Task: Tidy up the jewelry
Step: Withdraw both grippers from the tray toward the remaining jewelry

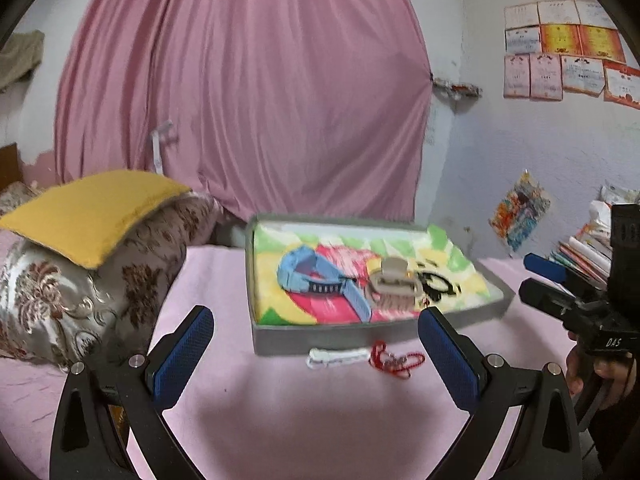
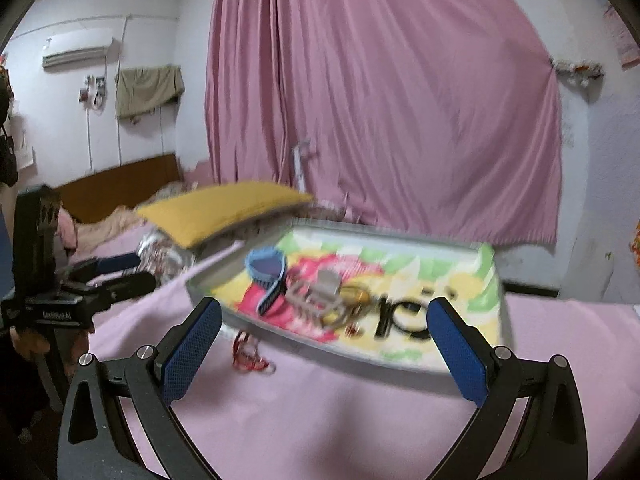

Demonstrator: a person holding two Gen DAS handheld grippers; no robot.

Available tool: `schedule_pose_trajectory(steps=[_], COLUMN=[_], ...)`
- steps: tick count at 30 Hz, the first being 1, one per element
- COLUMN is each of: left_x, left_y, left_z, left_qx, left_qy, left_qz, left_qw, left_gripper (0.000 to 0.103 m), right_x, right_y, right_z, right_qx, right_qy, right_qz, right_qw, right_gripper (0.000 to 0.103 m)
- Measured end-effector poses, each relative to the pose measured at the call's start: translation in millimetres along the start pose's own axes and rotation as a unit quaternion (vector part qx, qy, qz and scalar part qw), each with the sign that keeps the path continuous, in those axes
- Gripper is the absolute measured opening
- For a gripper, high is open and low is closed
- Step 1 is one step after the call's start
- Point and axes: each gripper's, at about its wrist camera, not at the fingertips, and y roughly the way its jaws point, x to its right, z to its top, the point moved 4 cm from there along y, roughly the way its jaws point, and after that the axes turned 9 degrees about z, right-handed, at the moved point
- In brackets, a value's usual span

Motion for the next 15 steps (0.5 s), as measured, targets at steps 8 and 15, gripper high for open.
schedule_pose_trajectory(steps=[8, 15], left_x=[-8, -8], left_y=[28, 56], left_z=[-18, -29], left_qx=[-0.091, -0.165], left_qy=[0.007, -0.003], left_qz=[-0.018, -0.044], left_qw=[0.9957, 0.9853], left_gripper=[0.096, 0.069], right_x=[-12, -23], right_y=[37, 68], right_z=[-22, -32], right_qx=[-0.095, -0.165], right_qy=[-0.005, -0.024], right_qz=[0.025, 0.047], right_qw=[0.995, 0.985], right_gripper=[0.099, 0.068])
